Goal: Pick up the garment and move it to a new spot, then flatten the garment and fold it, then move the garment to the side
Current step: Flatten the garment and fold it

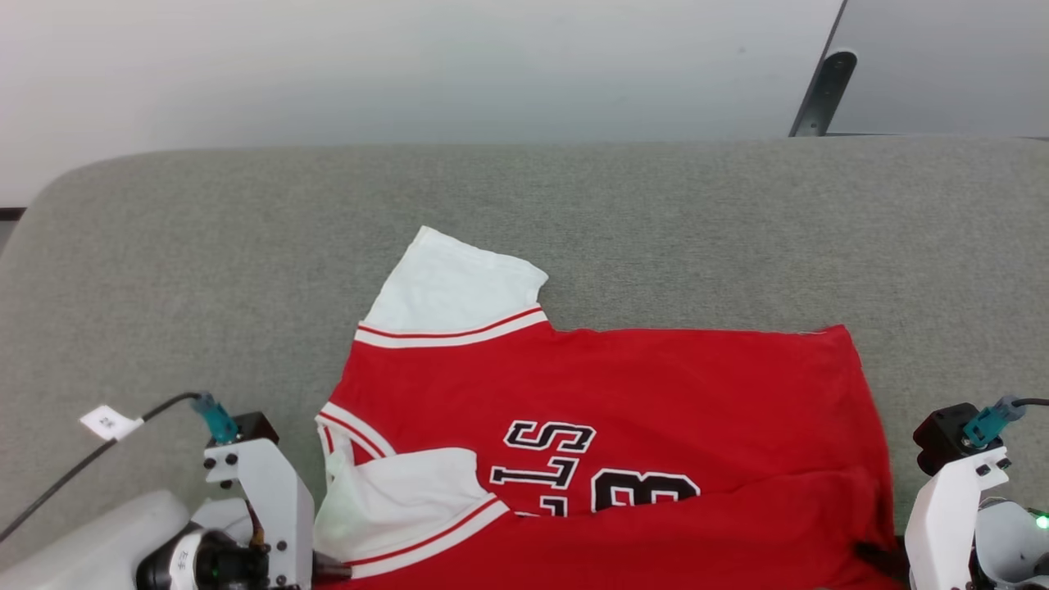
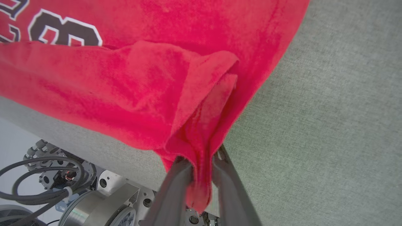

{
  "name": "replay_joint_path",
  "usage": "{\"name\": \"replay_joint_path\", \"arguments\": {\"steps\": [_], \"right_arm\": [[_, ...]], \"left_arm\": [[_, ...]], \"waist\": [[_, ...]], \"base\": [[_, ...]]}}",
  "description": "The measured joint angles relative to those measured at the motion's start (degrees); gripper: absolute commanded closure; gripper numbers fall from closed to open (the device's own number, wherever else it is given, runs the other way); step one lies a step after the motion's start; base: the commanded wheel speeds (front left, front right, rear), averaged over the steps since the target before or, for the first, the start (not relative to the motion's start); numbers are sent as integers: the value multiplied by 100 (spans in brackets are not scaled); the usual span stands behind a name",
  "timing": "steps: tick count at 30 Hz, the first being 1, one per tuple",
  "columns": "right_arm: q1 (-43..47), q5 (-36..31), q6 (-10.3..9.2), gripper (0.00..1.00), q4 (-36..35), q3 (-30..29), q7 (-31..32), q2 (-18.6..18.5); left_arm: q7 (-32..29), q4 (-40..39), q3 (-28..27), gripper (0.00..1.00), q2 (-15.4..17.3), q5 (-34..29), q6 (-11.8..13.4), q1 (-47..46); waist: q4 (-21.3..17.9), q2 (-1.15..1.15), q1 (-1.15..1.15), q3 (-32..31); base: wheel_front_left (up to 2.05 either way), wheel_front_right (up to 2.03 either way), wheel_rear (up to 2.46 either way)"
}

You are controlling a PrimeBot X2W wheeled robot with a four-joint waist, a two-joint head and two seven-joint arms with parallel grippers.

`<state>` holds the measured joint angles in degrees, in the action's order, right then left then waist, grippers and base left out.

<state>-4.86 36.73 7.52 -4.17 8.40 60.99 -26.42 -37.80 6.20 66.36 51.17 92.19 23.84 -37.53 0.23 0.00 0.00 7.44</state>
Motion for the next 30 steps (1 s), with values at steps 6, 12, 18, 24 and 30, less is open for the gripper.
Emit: {"name": "replay_joint_path", "arguments": {"steps": [6,12,18,24,30], "right_arm": [[-21,9,0,0,-51,-14,-204,-46],[57,-35,0,0,-430,-74,-873,-169],[58,-657,-1,0,-984,-36,-2722,-224],[-66,-2016,-2,0,-1184,-289,-5367,224],[-31,-2864,0,0,-1044,-444,-6840,1090]], "left_arm": [[126,16,-153,0,76,-77,-65,-186],[588,-131,-443,0,242,-332,-165,-472],[1421,-115,-630,0,280,-1090,-545,-930],[2227,218,-811,0,47,-1591,-914,-1254],[2488,636,-895,0,-97,-1814,-1225,-1556]], "waist": [[-100,0,0,-23],[-208,0,0,-87],[-360,0,0,-109],[-577,0,0,-69],[-860,0,0,65]], "base": [[0,0,0],[0,0,0],[0,0,0],[0,0,0],[0,0,0]]}}
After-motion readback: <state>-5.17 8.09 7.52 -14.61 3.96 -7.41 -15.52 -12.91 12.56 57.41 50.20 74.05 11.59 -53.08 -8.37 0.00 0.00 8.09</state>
